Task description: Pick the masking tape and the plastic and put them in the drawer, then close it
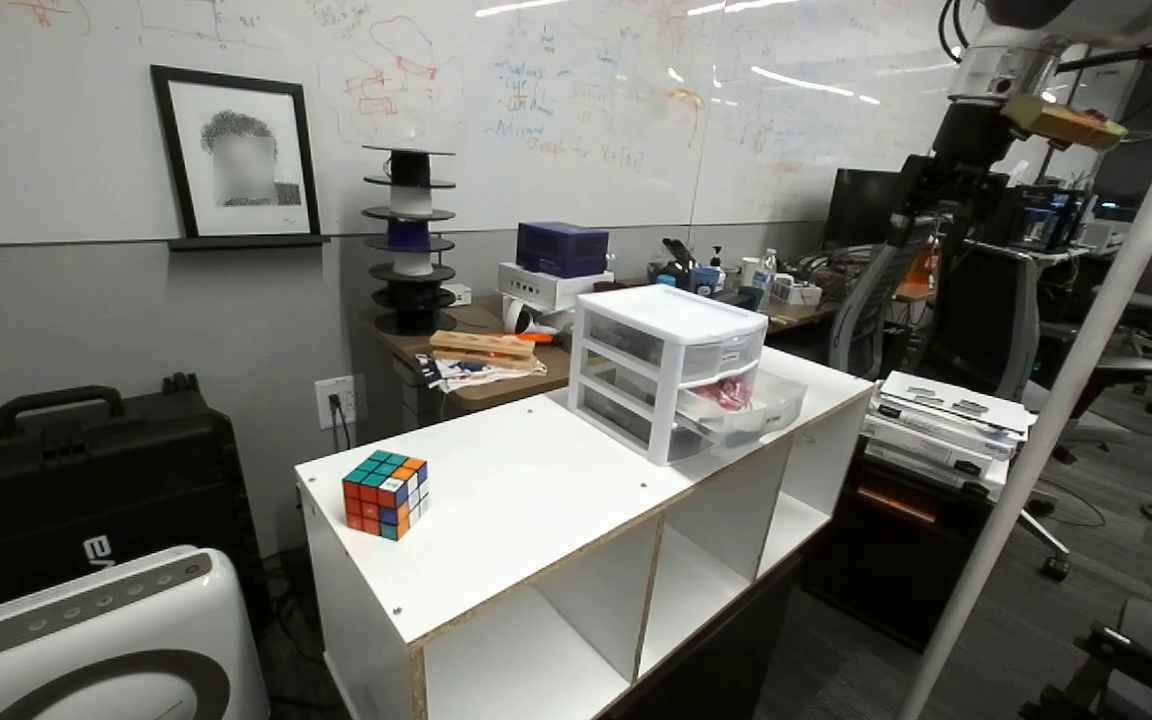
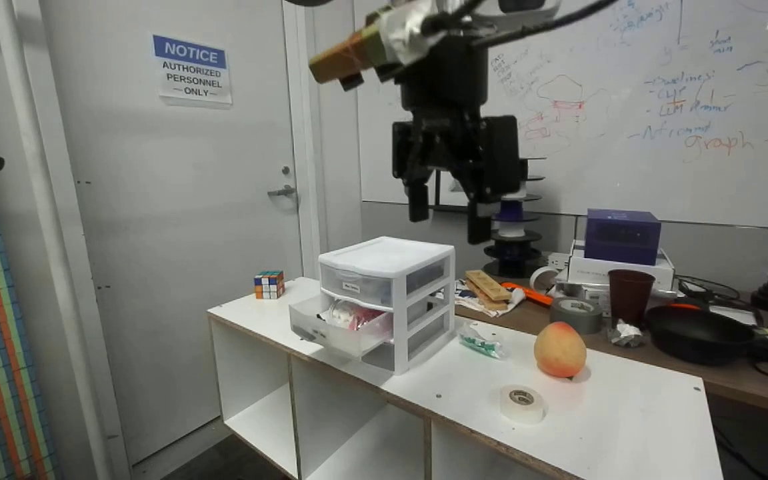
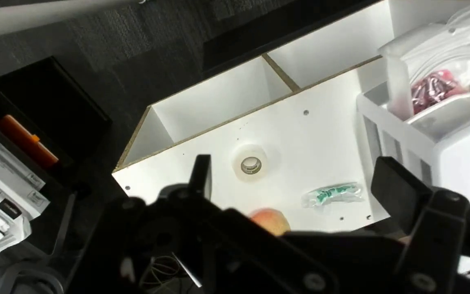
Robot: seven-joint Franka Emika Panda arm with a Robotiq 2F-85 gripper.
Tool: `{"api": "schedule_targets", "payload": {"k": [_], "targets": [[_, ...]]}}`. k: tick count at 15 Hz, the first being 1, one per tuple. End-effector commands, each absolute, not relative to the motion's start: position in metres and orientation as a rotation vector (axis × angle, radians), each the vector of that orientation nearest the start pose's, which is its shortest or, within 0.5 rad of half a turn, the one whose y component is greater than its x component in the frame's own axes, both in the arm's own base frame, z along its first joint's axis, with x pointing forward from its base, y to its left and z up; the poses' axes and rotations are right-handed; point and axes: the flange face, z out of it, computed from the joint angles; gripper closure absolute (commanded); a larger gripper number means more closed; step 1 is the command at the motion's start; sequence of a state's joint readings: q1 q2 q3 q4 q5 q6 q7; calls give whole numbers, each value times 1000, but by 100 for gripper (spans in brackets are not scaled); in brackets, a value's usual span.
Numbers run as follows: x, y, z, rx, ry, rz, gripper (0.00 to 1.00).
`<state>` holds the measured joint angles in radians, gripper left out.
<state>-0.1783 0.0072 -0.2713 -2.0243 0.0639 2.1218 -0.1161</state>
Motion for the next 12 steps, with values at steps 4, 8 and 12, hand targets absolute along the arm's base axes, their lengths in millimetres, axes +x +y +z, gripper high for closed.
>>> {"api": "schedule_targets", "payload": {"k": [4, 8, 12], "targets": [[580, -279, 391, -2978, 809, -219, 0], [612, -287, 348, -2886, 943, -192, 0], [640, -292, 310, -2897, 1031, -202, 0]]}}
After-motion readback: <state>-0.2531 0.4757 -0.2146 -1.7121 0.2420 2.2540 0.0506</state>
